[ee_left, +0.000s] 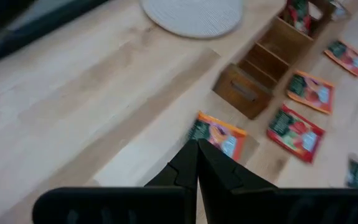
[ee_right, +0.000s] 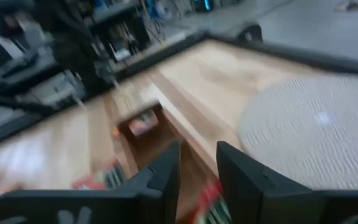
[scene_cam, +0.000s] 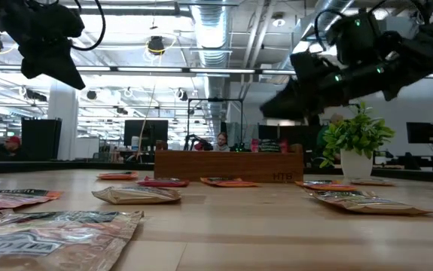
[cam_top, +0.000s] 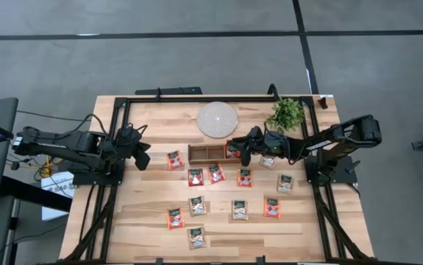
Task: Pick & Place Tea
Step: Put the red tea bag into the right slot of the wooden organizer
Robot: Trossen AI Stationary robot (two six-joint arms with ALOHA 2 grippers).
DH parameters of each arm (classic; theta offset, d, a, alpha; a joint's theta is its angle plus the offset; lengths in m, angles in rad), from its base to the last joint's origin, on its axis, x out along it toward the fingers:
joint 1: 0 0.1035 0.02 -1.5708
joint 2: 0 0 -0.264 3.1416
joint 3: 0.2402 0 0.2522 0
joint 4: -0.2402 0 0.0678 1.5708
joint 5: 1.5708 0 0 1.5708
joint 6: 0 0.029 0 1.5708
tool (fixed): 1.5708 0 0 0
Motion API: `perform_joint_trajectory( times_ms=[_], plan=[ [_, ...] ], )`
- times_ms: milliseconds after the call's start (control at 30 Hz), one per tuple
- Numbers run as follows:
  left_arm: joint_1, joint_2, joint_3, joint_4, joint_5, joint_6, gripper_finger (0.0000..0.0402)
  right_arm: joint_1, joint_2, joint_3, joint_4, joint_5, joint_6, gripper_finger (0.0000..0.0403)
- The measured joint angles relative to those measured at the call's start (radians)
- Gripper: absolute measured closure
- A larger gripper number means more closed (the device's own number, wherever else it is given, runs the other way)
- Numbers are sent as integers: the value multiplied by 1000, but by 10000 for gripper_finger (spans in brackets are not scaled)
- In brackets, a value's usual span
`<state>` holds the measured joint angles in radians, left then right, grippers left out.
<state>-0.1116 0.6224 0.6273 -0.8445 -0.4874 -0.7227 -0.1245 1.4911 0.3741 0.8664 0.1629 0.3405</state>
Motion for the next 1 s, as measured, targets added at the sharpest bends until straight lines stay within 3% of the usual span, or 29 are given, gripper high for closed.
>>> perform_joint_trajectory(
  times_ms=[300,500,733,1000],
  plan=[
    [0,0,0,2,98,-1,401,45,-183,45,-95,-9,0,305],
    [0,45,0,90,164,26,401,100,-375,44,-333,-10,26,305],
    [0,246,0,316,235,149,401,201,-542,44,-562,-7,35,305],
    [0,514,2,511,328,234,401,259,-625,43,-778,18,70,305]
  ],
)
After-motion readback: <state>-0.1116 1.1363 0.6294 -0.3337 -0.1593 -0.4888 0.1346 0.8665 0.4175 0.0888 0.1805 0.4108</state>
